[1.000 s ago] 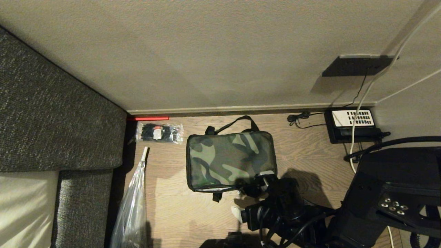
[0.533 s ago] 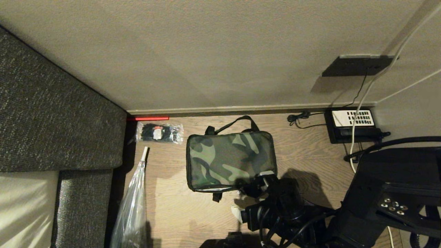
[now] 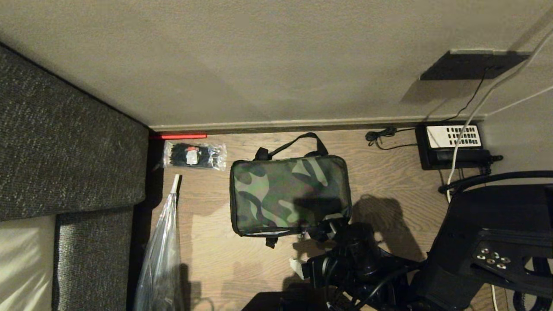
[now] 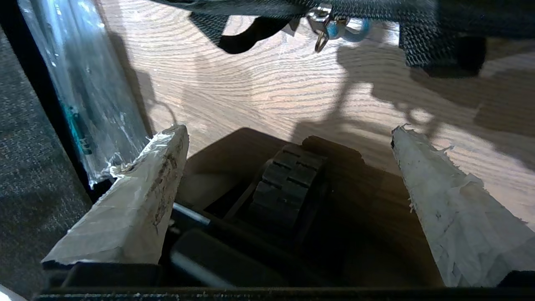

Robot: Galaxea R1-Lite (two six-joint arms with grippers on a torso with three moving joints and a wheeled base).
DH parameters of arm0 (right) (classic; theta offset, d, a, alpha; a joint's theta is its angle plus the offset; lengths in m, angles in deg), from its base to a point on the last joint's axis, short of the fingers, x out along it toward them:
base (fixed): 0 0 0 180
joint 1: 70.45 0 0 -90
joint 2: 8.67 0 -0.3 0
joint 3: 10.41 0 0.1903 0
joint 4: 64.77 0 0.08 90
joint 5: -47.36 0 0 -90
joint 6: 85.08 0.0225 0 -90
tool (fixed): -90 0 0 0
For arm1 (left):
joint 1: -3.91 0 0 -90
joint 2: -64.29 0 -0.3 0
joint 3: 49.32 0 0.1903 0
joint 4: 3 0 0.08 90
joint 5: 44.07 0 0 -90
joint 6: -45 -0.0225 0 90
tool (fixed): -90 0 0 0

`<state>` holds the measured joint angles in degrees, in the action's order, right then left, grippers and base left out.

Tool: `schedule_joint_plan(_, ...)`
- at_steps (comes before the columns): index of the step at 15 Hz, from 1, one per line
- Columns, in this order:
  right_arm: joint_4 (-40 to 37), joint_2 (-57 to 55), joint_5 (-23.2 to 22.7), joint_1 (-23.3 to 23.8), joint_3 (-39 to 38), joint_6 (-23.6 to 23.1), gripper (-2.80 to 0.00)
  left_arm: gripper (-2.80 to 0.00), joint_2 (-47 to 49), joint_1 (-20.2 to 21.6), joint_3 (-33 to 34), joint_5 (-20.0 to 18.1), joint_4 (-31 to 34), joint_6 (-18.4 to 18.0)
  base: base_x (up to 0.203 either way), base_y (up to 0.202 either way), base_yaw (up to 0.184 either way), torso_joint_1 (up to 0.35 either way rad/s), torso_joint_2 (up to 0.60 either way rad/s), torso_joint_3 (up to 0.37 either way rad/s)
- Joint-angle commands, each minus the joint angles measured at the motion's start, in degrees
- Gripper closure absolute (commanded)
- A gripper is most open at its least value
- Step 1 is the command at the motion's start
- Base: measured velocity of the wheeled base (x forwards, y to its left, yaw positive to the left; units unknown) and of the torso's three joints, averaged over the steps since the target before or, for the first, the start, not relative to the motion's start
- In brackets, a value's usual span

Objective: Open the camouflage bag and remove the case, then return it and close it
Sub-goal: Open the top of the storage box

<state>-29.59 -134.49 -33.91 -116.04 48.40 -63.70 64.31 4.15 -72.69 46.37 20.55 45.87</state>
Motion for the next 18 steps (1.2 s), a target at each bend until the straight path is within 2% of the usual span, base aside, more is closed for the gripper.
schedule_joint_plan(1, 0.34, 0.12, -0.01, -0.03, 0.24, -0.35, -2.80, 0.00, -0.11, 0.02, 0.18, 0.00, -0.01, 0.00, 0.000, 0.000, 0.000, 0.007, 0.01, -0.212)
schedule_joint_plan(6, 0.52, 0.43, 0.06, -0.03, 0.68, -0.40, -2.80, 0.00, -0.11, 0.02, 0.18, 0.00, -0.01, -0.09, 0.000, 0.000, 0.000, 0.002, 0.00, -0.103)
schedule_joint_plan(11, 5.13, -0.71, 0.38, -0.03, -0.22, -2.73, -2.80, 0.00, -0.11, 0.02, 0.18, 0.00, -0.01, -0.17, 0.000, 0.000, 0.000, 0.000, 0.00, 0.000)
schedule_joint_plan(18, 6.07, -2.42, 0.77, 0.06, 0.51, -3.90, -2.80, 0.00, -0.11, 0.02, 0.18, 0.00, -0.01, -0.17, 0.000, 0.000, 0.000, 0.000, 0.00, 0.000)
